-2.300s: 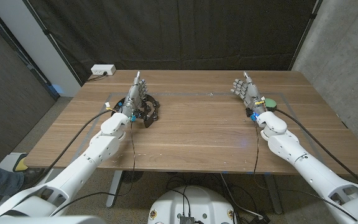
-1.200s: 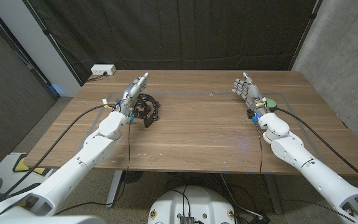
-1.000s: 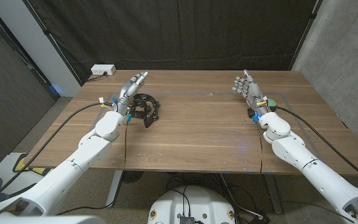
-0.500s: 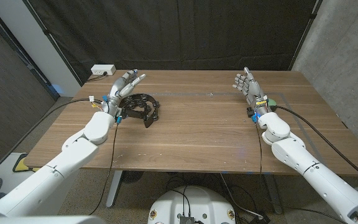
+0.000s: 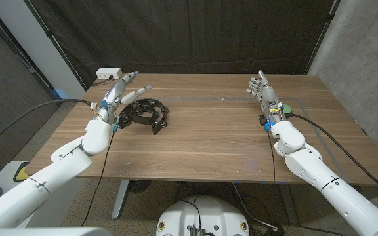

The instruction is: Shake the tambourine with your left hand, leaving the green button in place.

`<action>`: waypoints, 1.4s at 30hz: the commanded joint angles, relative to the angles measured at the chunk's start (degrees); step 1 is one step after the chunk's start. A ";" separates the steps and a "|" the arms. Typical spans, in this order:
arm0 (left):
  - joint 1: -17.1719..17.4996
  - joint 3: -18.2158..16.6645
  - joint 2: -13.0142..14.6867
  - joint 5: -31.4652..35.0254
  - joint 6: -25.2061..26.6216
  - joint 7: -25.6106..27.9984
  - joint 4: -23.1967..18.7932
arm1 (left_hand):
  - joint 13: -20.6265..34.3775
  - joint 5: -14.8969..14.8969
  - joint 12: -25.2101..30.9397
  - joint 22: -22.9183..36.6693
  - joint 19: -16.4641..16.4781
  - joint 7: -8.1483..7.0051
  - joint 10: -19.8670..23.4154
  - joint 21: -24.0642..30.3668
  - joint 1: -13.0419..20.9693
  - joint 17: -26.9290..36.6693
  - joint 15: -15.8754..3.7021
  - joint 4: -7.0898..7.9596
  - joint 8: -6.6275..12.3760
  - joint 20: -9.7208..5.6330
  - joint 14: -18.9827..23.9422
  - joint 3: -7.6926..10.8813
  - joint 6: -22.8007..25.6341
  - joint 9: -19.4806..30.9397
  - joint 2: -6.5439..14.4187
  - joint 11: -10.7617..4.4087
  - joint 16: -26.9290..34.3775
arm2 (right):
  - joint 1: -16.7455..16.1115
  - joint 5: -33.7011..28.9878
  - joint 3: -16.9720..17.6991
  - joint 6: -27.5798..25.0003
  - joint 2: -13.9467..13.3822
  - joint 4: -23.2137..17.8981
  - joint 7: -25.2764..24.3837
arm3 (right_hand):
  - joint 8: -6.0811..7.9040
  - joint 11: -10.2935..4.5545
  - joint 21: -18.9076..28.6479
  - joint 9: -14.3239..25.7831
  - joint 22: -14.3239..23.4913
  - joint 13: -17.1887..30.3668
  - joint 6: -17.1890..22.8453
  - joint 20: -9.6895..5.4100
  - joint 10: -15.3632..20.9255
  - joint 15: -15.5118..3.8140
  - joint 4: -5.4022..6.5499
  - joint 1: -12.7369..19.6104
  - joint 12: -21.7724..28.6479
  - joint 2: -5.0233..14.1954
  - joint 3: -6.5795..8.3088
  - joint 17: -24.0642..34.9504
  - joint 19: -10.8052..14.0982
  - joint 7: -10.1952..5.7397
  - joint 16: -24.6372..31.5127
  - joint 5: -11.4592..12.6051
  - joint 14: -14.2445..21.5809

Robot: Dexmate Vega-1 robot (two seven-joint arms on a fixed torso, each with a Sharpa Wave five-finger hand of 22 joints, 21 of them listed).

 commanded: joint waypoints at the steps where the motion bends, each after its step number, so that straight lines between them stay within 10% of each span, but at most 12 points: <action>1: 6.05 -3.20 3.76 15.08 7.93 7.91 -3.63 | 0.30 -0.26 0.21 0.05 0.54 -0.32 0.46 0.30 1.12 0.19 -0.64 -0.70 0.19 -0.01 0.61 0.17 0.14 0.11 -0.19 -0.15 0.15 | -3.23 -2.05 1.56 -3.40 -1.30 -7.66 -4.47 | 0.41 0.14 0.03 0.17 0.06 0.08 0.59 -1.27 0.55 0.06 0.07 0.41 0.55 0.09 -0.16 0.01 0.49 0.09 0.05 0.52 0.37; 20: 12.74 -7.63 7.67 23.68 20.08 3.93 -9.50 | 0.37 -0.30 -0.55 0.02 -0.96 -1.85 1.54 -1.02 0.74 0.31 -1.44 -1.49 -0.11 -0.35 0.66 -2.84 2.14 0.12 -4.58 -1.99 -0.85 | -7.01 -2.79 3.76 -5.10 -1.69 -11.90 -7.02 | 0.36 0.21 -0.36 0.18 0.08 0.08 0.67 -1.13 0.69 0.13 0.17 0.10 0.51 0.14 -0.46 0.03 0.73 0.04 -0.01 0.57 0.52; 42: 8.57 -0.73 16.78 38.51 33.64 -8.45 -12.40 | 0.66 1.74 -2.40 -0.01 -1.36 -4.72 -0.40 -2.37 18.35 0.20 -3.36 -6.81 -2.10 -0.46 -0.96 2.61 -0.74 0.52 2.21 -4.81 -2.29 | -7.07 -2.55 3.30 -5.18 0.12 -10.74 -7.54 | 0.32 0.21 -0.82 0.19 0.10 0.08 0.76 -1.08 0.99 0.30 0.18 0.05 0.52 0.36 -0.66 0.02 1.07 0.04 -0.02 0.68 0.87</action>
